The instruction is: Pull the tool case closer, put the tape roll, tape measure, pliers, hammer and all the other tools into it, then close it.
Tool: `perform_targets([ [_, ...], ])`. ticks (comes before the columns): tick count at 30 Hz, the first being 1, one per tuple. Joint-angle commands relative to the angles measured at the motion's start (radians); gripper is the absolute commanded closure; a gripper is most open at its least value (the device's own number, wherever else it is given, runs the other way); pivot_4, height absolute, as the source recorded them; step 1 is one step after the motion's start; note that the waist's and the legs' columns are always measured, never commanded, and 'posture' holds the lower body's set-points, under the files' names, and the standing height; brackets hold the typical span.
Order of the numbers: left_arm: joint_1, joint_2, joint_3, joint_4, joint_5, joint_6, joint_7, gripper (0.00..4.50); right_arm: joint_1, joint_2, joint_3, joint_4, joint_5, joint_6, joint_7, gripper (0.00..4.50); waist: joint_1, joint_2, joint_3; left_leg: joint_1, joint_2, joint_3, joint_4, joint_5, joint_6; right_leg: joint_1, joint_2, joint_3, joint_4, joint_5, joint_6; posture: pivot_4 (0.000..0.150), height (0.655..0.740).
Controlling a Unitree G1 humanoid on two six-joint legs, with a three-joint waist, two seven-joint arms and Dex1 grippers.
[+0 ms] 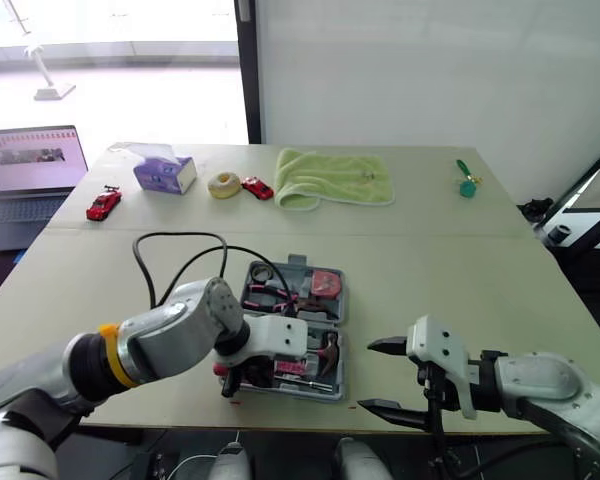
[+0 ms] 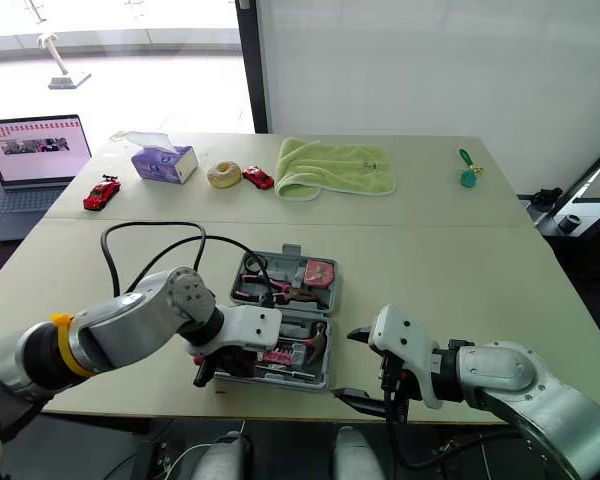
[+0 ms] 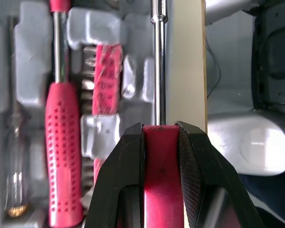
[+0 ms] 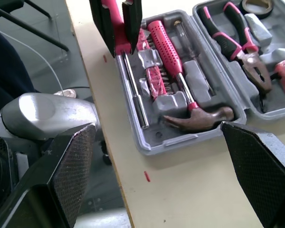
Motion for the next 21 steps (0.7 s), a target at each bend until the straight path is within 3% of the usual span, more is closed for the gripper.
perform_targets([
  [1,-0.01,-0.016,-0.022,-0.018,0.01,0.031,0.034,4.01,0.004,0.003,-0.009,-0.044,0.008,-0.009,-0.002,0.0,-0.002,0.0,0.0,0.0,0.0,0.0,0.0,0.0,0.0,0.0,0.0,0.0,0.0,0.0,0.0,0.15,0.74],
  [21,0.011,-0.074,-0.062,0.024,0.021,-0.018,0.127,4.01,0.015,-0.005,-0.019,-0.057,0.01,0.019,-0.007,0.0,0.004,0.0,0.0,0.001,0.0,0.0,0.001,0.0,0.0,0.001,0.0,0.0,0.0,0.0,0.0,0.15,0.74],
])
